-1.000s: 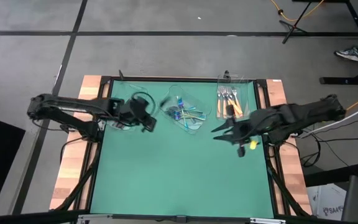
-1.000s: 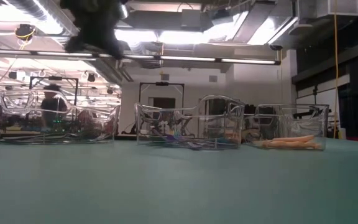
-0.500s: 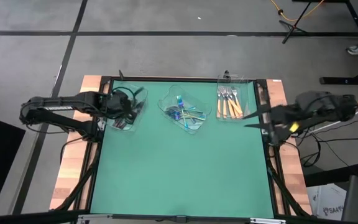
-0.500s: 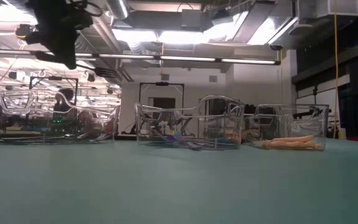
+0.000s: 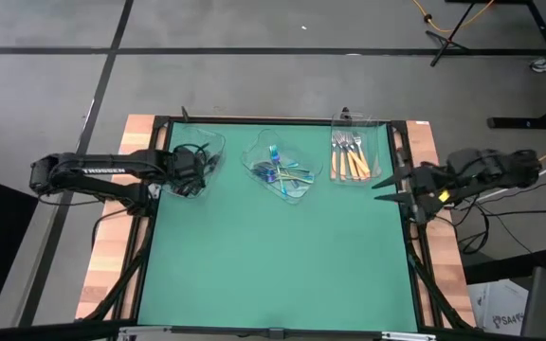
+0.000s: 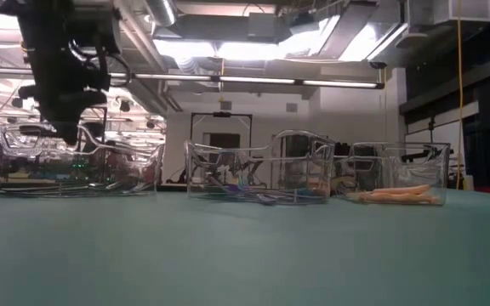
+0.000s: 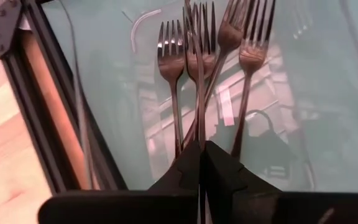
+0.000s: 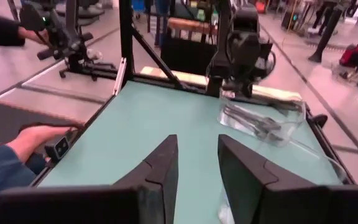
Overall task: Sort silverware by color (type)
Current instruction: Put the black fork into the left transparent bin
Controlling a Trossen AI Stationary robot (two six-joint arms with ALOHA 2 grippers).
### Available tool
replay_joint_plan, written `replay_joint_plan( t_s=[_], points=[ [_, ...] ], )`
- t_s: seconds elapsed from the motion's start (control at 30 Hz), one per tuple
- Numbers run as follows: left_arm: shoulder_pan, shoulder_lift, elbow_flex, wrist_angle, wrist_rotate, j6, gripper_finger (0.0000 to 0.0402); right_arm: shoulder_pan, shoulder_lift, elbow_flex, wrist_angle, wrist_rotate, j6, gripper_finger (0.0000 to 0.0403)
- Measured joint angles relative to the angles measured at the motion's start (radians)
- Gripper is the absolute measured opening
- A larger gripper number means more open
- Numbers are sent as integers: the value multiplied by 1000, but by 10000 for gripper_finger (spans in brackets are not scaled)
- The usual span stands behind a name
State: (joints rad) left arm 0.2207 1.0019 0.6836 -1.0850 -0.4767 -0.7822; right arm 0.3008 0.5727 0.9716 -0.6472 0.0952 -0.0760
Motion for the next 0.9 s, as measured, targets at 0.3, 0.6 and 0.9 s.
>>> replay_joint_plan(
  t_s=[0.3, 0.6, 0.9],
  points=[
    [84, 0, -111, 193, 25, 139, 1, 0, -175, -333, 347, -1, 19, 106],
    [174, 0, -175, 244, 67, 166, 2, 0, -375, -558, 482, -2, 116, 106],
    [223, 0, -219, 253, 107, 166, 7, 0, -507, -712, 565, 3, 161, 106]
  ],
)
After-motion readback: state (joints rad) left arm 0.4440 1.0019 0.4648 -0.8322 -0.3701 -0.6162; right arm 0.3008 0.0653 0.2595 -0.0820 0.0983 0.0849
